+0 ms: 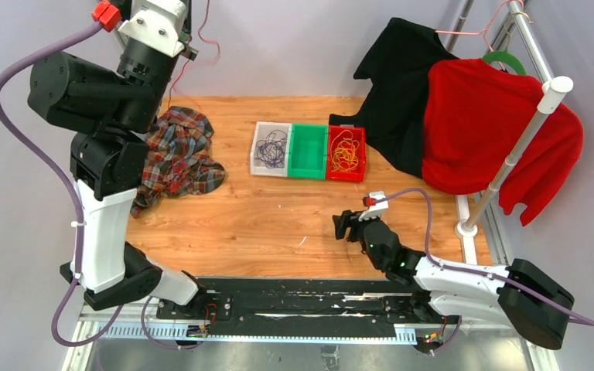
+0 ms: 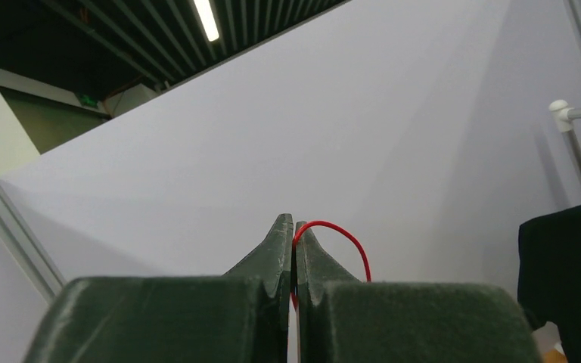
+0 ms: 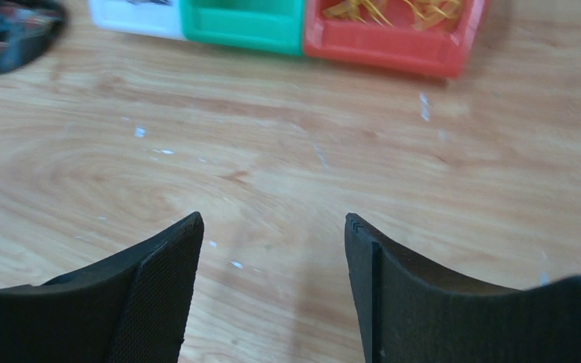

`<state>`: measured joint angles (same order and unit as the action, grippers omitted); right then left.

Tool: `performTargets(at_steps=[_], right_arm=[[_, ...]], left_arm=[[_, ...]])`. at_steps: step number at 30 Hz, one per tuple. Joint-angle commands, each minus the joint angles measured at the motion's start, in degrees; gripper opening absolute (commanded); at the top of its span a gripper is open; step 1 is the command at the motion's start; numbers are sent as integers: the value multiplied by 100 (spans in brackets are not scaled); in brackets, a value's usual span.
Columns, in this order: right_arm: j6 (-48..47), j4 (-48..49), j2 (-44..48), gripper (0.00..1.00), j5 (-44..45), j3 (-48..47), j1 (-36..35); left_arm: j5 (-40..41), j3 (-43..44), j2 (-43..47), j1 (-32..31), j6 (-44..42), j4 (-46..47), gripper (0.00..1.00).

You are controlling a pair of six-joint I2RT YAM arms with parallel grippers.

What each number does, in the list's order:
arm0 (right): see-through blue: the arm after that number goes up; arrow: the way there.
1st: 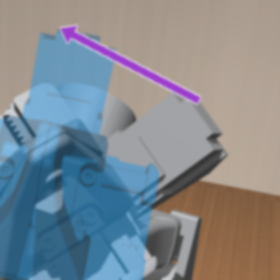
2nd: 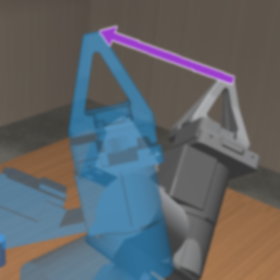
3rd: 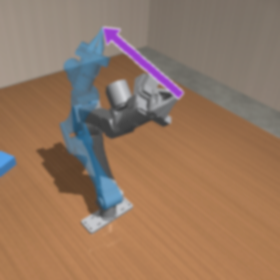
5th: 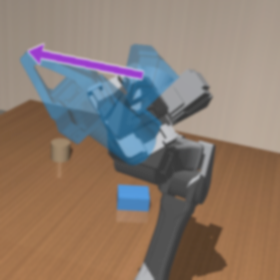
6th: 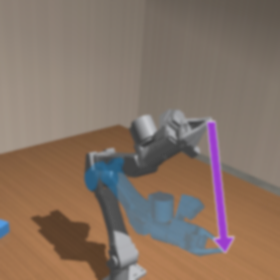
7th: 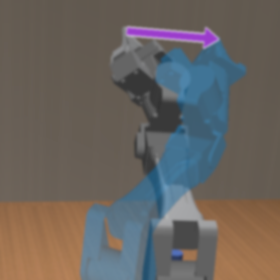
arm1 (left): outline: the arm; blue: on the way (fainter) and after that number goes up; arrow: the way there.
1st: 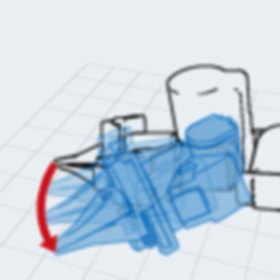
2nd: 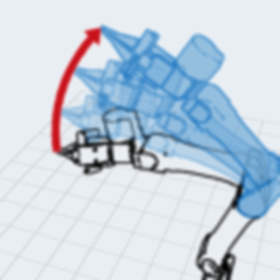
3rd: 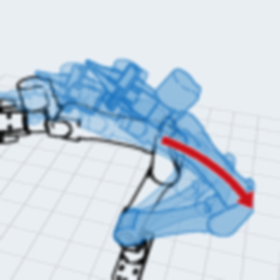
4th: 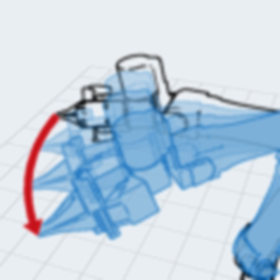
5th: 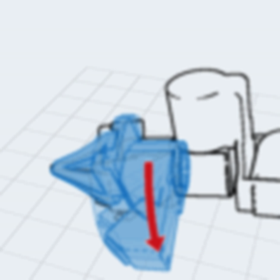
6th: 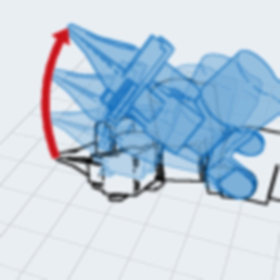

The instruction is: Untangle the cables

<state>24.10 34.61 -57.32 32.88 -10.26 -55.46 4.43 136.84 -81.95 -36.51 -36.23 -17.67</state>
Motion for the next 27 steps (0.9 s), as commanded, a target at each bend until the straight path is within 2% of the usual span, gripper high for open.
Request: performTargets(at_steps=[1,8,14,18,21,27], right_arm=[[-494,22,-65,69,-1069,-738,72],[-1400,211,-697,69,-2337,-2194,-281],[-1734,667,-1571,70,-3115,-2863,-376],[-1845,901,-2245,70,-3265,-3183,-386],[-1920,1014,-2757,69,-2960,-3307,-382],[-1858,1541,-3456,52,-2372,-3131,-276]], left_arm=[[-151,-34,47,-4,55,-68,0],[-302,-43,133,-5,62,-173,0],[-600,-28,166,-151,121,-326,0],[-684,0,154,-406,5,-398,0],[-676,45,123,-570,-106,-423,0],[-695,271,75,-789,-109,-501,0]])
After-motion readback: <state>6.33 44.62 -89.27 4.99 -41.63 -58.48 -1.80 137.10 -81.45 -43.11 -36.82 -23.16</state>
